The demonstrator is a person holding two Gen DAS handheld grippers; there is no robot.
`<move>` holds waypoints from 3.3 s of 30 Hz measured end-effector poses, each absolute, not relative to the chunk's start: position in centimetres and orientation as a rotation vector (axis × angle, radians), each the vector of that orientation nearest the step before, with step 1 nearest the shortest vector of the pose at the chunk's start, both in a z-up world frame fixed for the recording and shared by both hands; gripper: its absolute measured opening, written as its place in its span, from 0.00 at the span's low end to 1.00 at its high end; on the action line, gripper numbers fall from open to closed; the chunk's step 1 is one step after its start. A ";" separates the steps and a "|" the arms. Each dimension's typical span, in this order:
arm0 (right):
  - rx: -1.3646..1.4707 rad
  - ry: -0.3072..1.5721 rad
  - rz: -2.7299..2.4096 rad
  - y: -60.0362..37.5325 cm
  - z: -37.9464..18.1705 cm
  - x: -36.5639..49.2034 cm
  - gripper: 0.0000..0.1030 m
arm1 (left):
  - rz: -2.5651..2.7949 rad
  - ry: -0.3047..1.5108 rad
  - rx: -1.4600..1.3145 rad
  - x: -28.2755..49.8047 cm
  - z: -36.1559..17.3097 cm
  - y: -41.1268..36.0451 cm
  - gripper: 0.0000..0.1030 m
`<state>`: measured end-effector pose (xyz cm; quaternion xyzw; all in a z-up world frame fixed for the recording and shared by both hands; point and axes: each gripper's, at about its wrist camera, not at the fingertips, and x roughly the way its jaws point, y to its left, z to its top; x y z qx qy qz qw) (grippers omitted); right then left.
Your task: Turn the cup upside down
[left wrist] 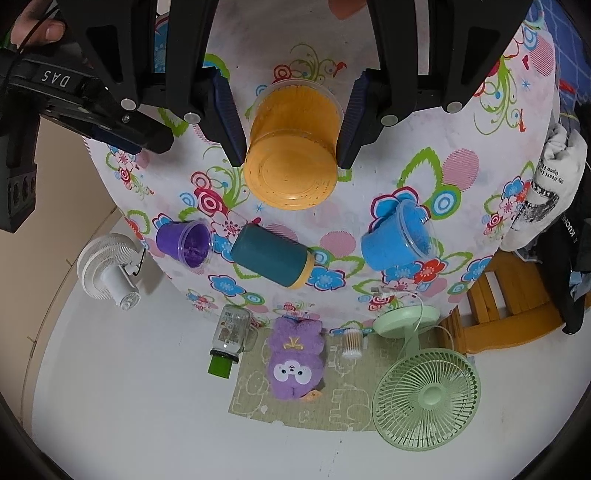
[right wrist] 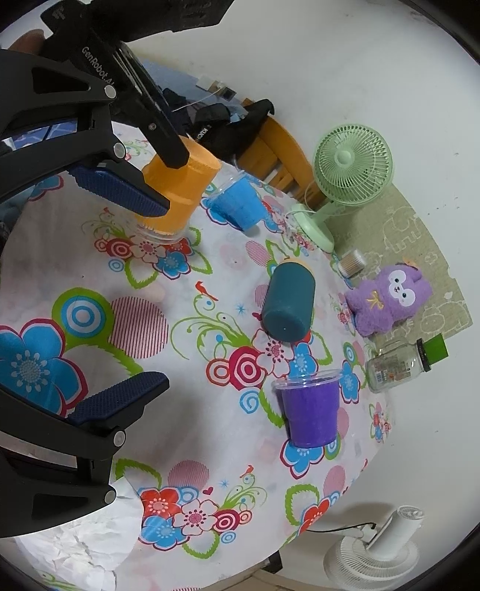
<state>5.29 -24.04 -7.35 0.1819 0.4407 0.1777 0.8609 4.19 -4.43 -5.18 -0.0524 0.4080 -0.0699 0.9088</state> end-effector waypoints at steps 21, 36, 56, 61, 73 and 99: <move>0.371 0.942 0.375 -23.4 -8.0 5.8 0.85 | -0.140 0.883 -0.126 4.9 -6.8 -3.9 0.51; 0.367 0.950 0.376 -23.1 -8.1 5.9 0.85 | -0.120 0.917 -0.089 5.2 -8.0 -3.9 0.77; 0.359 0.951 0.380 -22.9 -8.1 5.9 0.85 | -0.118 0.918 -0.089 5.1 -7.8 -3.5 0.84; 0.345 0.945 0.376 -22.6 -7.6 5.9 0.86 | -0.109 0.909 -0.084 4.8 -7.5 -3.4 0.87; 0.315 0.880 0.354 -22.4 -5.7 5.3 0.98 | -0.095 0.865 -0.077 4.1 -5.7 -3.1 0.91; 0.240 0.734 0.392 -20.7 -0.3 3.9 0.98 | -0.076 0.752 -0.087 2.4 -1.5 -2.0 0.93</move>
